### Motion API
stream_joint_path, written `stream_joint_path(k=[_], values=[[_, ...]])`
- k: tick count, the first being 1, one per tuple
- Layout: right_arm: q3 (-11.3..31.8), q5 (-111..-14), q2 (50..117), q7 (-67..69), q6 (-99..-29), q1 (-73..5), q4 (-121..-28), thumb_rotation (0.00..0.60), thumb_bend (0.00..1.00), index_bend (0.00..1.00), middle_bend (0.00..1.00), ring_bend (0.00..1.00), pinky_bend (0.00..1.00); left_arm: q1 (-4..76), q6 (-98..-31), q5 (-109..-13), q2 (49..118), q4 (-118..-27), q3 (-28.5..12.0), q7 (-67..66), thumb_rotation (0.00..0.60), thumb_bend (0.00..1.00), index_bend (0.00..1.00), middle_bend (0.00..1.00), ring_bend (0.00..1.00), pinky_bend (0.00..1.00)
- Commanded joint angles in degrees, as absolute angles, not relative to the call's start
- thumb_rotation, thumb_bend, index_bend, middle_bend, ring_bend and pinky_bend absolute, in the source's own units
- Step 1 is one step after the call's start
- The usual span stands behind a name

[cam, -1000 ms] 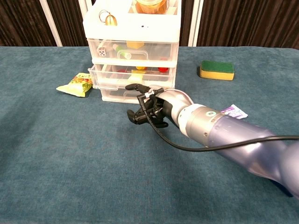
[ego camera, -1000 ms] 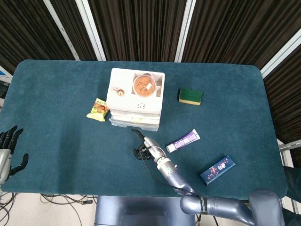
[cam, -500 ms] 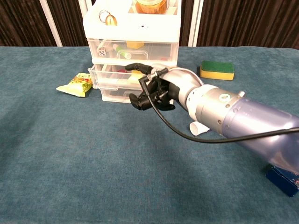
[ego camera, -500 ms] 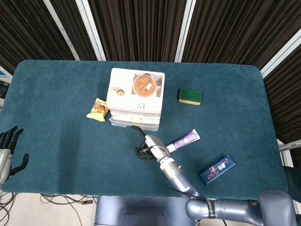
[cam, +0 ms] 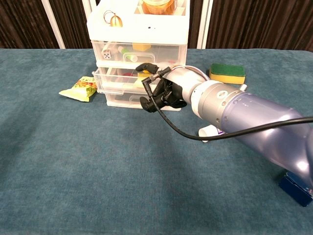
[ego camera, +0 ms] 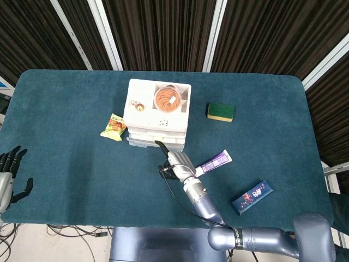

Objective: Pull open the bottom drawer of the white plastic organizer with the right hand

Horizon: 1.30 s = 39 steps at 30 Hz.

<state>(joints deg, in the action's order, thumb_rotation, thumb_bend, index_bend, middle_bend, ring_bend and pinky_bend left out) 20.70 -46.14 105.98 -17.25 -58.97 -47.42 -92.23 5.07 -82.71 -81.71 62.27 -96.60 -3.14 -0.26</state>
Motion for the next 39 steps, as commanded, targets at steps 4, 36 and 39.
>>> stream_joint_path(k=[4,36,39], values=[[21.2,-42.1,107.1,-23.6,-62.5,-49.6,-92.4,0.600,0.58,0.10,0.99,1.00,1.00,5.1,-82.7,-81.7,62.3,-96.5,-3.1,-0.1,0.600,0.44,0.05,0.00,0.00,0.00],[22.8,-32.5,106.6,-36.3,-66.9,-54.4,-97.4,0.600,0.57,0.19,0.99,1.00,1.00,5.2,-82.5,-81.4,62.2,-96.6,-3.1,-0.2,0.600,0.44,0.05,0.01,0.00,0.00],[22.5,-32.4,105.9,-36.4,-66.5,-54.4,-98.2,0.600,0.57,0.19,0.99,1.00,1.00,5.1,-82.6,-81.6,62.3,-96.6,-3.1,-0.2,0.600,0.44,0.05,0.01,0.00,0.00]])
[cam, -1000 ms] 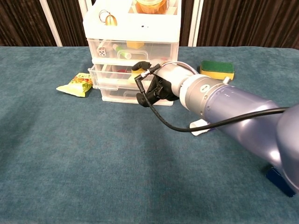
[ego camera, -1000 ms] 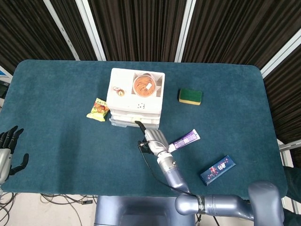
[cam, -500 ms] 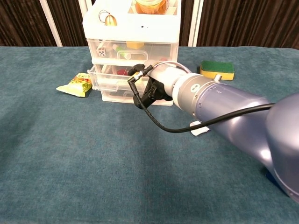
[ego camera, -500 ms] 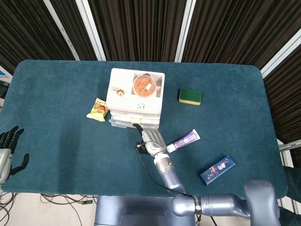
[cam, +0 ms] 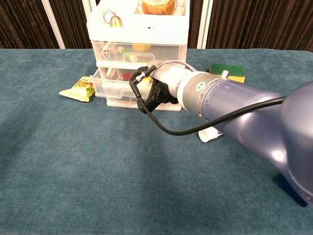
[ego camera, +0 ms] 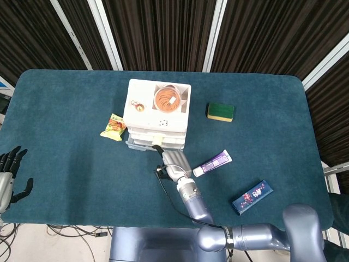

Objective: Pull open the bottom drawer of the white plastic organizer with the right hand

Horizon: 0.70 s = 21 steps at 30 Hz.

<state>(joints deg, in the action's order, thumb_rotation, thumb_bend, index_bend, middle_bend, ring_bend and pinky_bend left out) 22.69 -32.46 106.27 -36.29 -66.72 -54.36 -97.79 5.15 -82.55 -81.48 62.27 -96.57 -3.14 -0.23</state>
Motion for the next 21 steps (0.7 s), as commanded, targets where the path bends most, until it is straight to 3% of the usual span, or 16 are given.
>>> stream_joint_path(k=[1,21], values=[[22.3,-32.4,105.8,-36.4,-66.5,-54.4,-98.3,0.600,0.57,0.19,0.99,1.00,1.00,5.1,-82.7,-81.6,62.4,-96.5,-3.2,-0.1,0.600,0.44,0.05,0.01,0.00,0.00],[20.1,-30.2,102.3,-36.8,-64.9,-55.0,-101.7,0.600,0.57,0.20,0.99,1.00,1.00,5.1,-82.9,-81.8,62.4,-96.2,-3.2,-0.1,0.600,0.44,0.05,0.01,0.00,0.00]])
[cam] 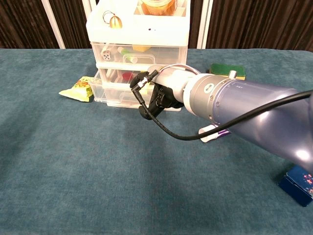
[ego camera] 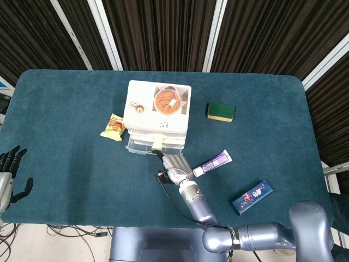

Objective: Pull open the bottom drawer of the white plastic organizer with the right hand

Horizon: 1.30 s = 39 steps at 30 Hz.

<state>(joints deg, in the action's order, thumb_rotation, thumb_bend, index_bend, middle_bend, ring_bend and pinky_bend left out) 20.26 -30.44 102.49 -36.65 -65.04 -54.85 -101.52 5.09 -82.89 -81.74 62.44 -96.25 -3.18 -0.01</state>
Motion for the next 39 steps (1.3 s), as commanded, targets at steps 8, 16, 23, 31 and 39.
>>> stream_joint_path(k=[8,16,23,31,39], values=[[20.5,-28.8,101.8,-36.8,-64.6,-56.0,-101.7,0.600,0.57,0.21,0.99,1.00,1.00,5.1,-82.9,-81.7,62.5,-96.3,-3.2,-0.1,0.600,0.44,0.05,0.01,0.00,0.00],[20.9,-26.5,101.5,-37.7,-64.3,-57.5,-101.6,0.600,0.57,0.22,0.99,1.00,1.00,5.1,-82.9,-81.7,62.4,-96.3,-3.2,0.0,0.600,0.44,0.05,0.01,0.00,0.00],[21.4,-24.2,101.5,-38.8,-63.8,-59.4,-100.9,0.600,0.57,0.22,0.99,1.00,1.00,5.1,-82.8,-81.6,62.4,-96.3,-3.2,0.0,0.600,0.44,0.05,0.01,0.00,0.00],[21.0,-23.5,100.6,-38.6,-64.1,-59.9,-101.9,0.600,0.57,0.23,0.99,1.00,1.00,5.1,-82.8,-81.5,62.3,-96.3,-3.2,0.1,0.600,0.44,0.05,0.01,0.00,0.00],[20.1,-23.1,99.4,-38.3,-64.0,-60.1,-103.7,0.600,0.57,0.23,0.99,1.00,1.00,5.1,-82.8,-81.5,62.3,-96.3,-3.2,0.0,0.600,0.44,0.05,0.01,0.00,0.00]])
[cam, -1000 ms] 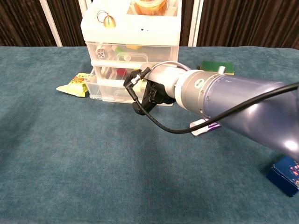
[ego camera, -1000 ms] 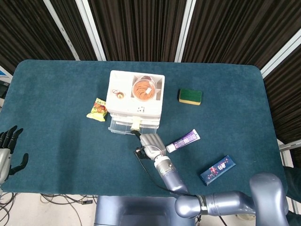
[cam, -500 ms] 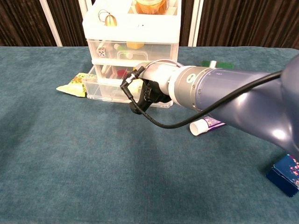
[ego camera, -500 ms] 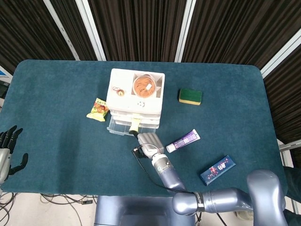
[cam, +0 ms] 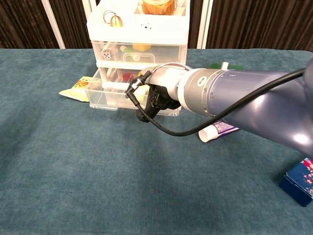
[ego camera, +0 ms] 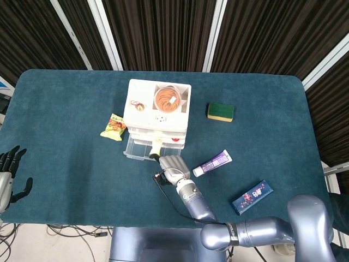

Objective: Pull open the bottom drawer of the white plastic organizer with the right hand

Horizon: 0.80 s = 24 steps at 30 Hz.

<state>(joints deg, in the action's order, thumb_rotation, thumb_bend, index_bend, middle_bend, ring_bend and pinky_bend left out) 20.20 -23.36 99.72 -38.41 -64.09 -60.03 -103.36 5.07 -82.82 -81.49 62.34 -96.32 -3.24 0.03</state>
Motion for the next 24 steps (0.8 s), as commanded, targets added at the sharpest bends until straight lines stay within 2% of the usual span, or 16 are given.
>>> stream_joint_path(k=[1,24], values=[[20.1,-22.9,99.3,-38.3,-63.9,-60.1,-103.9,0.600,0.57,0.23,0.99,1.00,1.00,5.1,-82.8,-81.5,62.3,-96.3,-3.2,0.1,0.600,0.44,0.05,0.01,0.00,0.00],[17.4,-22.9,97.3,-38.0,-65.2,-60.7,-108.0,0.600,0.57,0.23,0.99,1.00,1.00,5.1,-82.8,-81.5,62.4,-96.2,-3.3,0.0,0.600,0.44,0.05,0.01,0.00,0.00]])
